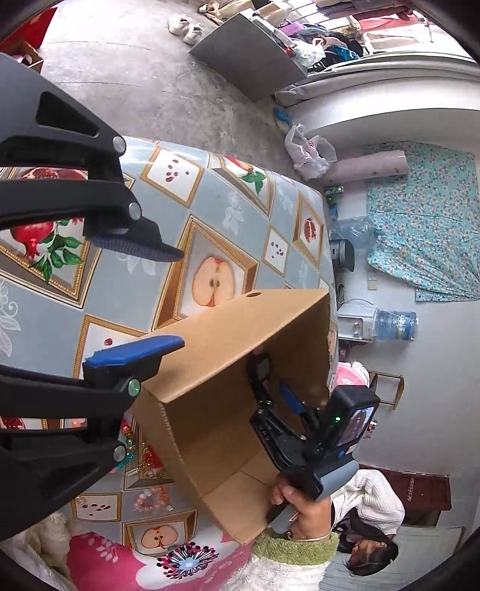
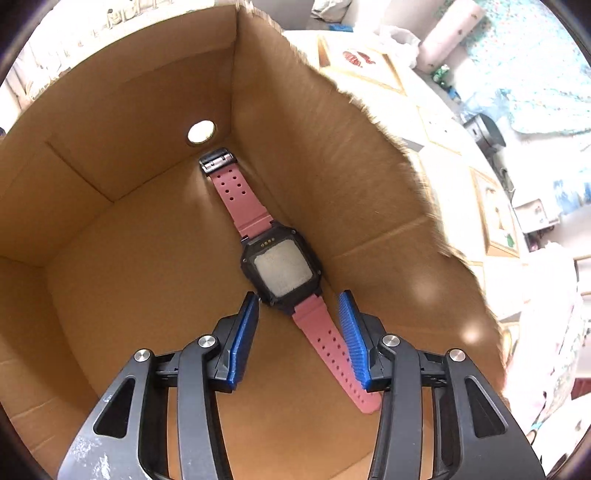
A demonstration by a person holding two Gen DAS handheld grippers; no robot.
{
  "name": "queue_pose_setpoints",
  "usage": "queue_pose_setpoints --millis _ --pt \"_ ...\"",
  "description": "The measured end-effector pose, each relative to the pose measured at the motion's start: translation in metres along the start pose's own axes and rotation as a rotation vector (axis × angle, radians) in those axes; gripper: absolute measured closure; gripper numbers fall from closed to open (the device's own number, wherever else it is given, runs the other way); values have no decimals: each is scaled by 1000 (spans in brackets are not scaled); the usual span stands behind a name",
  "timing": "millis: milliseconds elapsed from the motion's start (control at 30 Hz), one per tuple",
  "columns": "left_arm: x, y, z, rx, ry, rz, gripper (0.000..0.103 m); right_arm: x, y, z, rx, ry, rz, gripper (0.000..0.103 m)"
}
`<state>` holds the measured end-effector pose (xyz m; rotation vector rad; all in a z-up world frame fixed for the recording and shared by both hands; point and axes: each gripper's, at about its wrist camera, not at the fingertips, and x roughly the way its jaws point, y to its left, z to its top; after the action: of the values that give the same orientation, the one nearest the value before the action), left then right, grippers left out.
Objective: Organize jewelry
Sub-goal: 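Withdraw both tools from the box back toward the bracelets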
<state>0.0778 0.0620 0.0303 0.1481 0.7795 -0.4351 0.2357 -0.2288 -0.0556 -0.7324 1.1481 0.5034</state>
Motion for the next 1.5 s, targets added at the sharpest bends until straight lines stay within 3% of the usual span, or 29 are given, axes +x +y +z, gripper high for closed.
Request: queue_pose_setpoints --millis 67,167,300,433,467,600,767,800,867,1067,1267,1500 --pt "-2 -2 -10 -27 10 -19 54 -14 1 -10 34 -35 -13 56" --pt "-4 -5 -24 -51 38 -48 46 -66 -5 -33 135 -154 -11 50" --pt "-6 -15 -41 -48 69 -47 34 -154 2 -90 290 -386 13 39" --pt "2 -25 -56 -83 123 -88 33 -210 31 -150 393 -564 87 35" --pt "5 -27 -59 -89 131 -94 33 -211 42 -149 415 -579 114 35" --pt "12 -39 -67 -83 152 -95 33 -188 97 -170 558 -558 262 35" --pt "18 -51 -71 -46 156 -60 33 -113 128 -189 792 -428 558 36" --pt "18 -52 -71 -46 153 -59 33 -103 132 -195 823 -405 571 39" --pt "18 -54 -70 -55 146 -72 33 -93 146 -196 842 -356 541 47" --pt "19 -62 -66 -57 105 -109 35 -103 161 -186 861 -370 405 58" --pt "29 -75 -61 -25 109 -151 49 -75 160 -164 865 -339 351 65" --pt "51 -89 -61 41 162 -107 75 -62 161 -161 863 -305 313 68"
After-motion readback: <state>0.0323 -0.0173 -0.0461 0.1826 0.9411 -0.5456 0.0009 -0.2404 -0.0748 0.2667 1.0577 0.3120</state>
